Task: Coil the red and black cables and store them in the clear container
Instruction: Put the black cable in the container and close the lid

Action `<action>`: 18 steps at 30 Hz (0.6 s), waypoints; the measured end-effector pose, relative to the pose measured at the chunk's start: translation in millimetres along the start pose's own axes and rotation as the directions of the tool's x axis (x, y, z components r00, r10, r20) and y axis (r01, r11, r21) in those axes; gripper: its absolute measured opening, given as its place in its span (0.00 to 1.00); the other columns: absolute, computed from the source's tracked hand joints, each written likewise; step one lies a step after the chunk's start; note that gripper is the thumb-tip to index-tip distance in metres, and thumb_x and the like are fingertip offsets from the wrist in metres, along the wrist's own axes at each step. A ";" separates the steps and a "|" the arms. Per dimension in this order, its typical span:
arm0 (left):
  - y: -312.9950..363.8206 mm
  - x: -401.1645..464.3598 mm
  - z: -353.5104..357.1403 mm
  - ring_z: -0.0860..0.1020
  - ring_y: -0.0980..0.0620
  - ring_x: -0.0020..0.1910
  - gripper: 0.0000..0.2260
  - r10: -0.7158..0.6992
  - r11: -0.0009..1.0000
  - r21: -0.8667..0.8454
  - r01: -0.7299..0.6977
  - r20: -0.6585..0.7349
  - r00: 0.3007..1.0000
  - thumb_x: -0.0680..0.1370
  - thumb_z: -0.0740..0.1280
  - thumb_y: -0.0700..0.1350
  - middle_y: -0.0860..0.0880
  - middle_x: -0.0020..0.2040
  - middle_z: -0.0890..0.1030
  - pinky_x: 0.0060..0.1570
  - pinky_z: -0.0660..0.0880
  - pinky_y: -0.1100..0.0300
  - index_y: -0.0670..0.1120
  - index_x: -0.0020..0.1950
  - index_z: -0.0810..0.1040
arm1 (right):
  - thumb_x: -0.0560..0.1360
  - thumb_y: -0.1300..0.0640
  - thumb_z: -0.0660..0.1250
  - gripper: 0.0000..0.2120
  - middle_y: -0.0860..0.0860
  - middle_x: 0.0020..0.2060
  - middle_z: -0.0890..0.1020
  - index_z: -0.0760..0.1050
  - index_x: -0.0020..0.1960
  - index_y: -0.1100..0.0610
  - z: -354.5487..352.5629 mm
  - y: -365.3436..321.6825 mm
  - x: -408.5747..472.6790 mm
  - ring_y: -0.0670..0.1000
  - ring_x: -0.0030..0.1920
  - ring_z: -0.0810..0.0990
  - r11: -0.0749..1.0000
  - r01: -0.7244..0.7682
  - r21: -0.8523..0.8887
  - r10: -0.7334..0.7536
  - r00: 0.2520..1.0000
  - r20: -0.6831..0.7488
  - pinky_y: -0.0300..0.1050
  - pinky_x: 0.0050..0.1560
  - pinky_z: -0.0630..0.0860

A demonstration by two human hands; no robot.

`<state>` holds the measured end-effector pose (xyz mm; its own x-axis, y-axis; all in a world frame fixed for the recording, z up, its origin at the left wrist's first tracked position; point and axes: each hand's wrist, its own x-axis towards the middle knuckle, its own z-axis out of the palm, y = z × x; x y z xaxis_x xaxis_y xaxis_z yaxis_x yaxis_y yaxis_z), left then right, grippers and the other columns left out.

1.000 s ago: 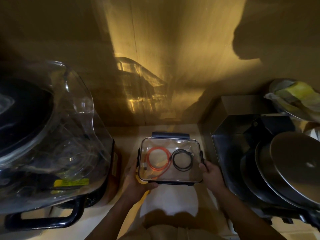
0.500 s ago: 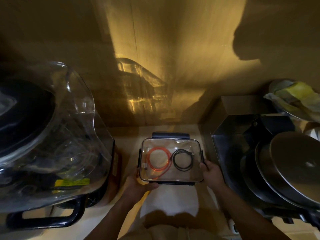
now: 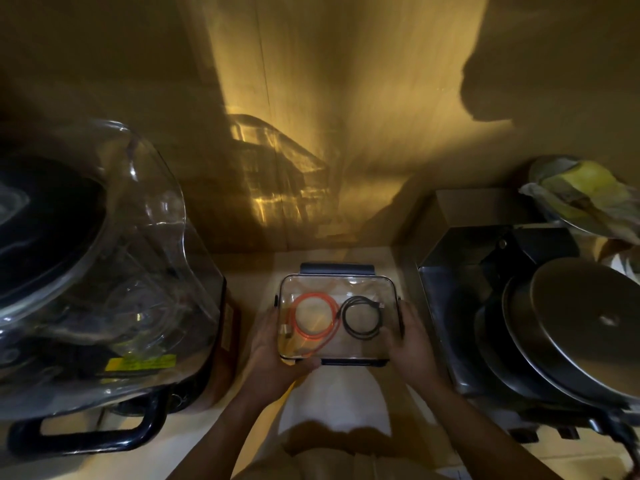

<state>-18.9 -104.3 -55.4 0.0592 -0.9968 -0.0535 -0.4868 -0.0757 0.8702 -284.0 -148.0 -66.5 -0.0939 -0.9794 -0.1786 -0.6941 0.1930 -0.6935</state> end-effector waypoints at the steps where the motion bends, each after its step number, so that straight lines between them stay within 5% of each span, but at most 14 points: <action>1: 5.3 3.0 0.3 0.68 0.62 0.67 0.38 0.020 0.999 0.031 -0.020 0.022 1.000 0.66 0.76 0.64 0.58 0.68 0.71 0.62 0.67 0.66 0.57 0.72 0.66 | 0.77 0.51 0.67 0.32 0.53 0.77 0.60 0.60 0.77 0.55 1.5 0.2 -0.1 0.53 0.77 0.57 0.999 0.031 -0.028 -0.030 0.998 0.050 0.50 0.74 0.59; 3: 7.5 6.8 3.6 0.61 0.65 0.71 0.36 0.020 0.993 0.116 -0.030 0.088 0.996 0.71 0.66 0.68 0.58 0.74 0.65 0.67 0.61 0.68 0.58 0.76 0.61 | 0.77 0.45 0.66 0.35 0.50 0.79 0.51 0.56 0.78 0.52 4.9 5.0 0.1 0.50 0.79 0.49 0.994 0.082 -0.068 -0.073 0.988 0.134 0.48 0.76 0.54; 6: -7.7 9.5 9.3 0.50 0.48 0.79 0.40 -0.055 0.969 0.245 0.015 0.155 0.986 0.72 0.58 0.71 0.53 0.81 0.53 0.75 0.56 0.46 0.57 0.80 0.52 | 0.74 0.40 0.66 0.40 0.48 0.79 0.42 0.51 0.79 0.49 2.9 13.6 0.4 0.47 0.78 0.41 0.991 0.108 -0.073 -0.089 0.970 0.228 0.52 0.77 0.54; 11: -14.2 7.0 7.2 0.41 0.49 0.79 0.44 -0.089 0.947 0.320 0.018 0.208 0.974 0.70 0.59 0.73 0.55 0.81 0.45 0.74 0.50 0.47 0.59 0.80 0.45 | 0.74 0.39 0.67 0.46 0.41 0.75 0.29 0.40 0.79 0.45 -5.7 20.1 -2.5 0.45 0.76 0.35 0.983 0.140 -0.119 -0.090 0.931 0.353 0.52 0.75 0.51; 18: -16.2 5.3 7.0 0.43 0.48 0.80 0.48 -0.082 0.936 0.351 0.001 0.218 0.973 0.68 0.69 0.68 0.57 0.81 0.43 0.75 0.52 0.44 0.61 0.79 0.42 | 0.69 0.41 0.72 0.53 0.39 0.72 0.25 0.37 0.78 0.44 -11.7 14.6 -2.9 0.44 0.74 0.35 0.985 0.119 -0.123 -0.058 0.907 0.418 0.54 0.76 0.53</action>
<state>-16.8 -108.5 -73.2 -0.0919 -0.9687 -0.2304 -0.7616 -0.0806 0.6430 -302.3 -143.1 -68.0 0.2531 -0.8747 -0.4132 -0.7827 0.0659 -0.6190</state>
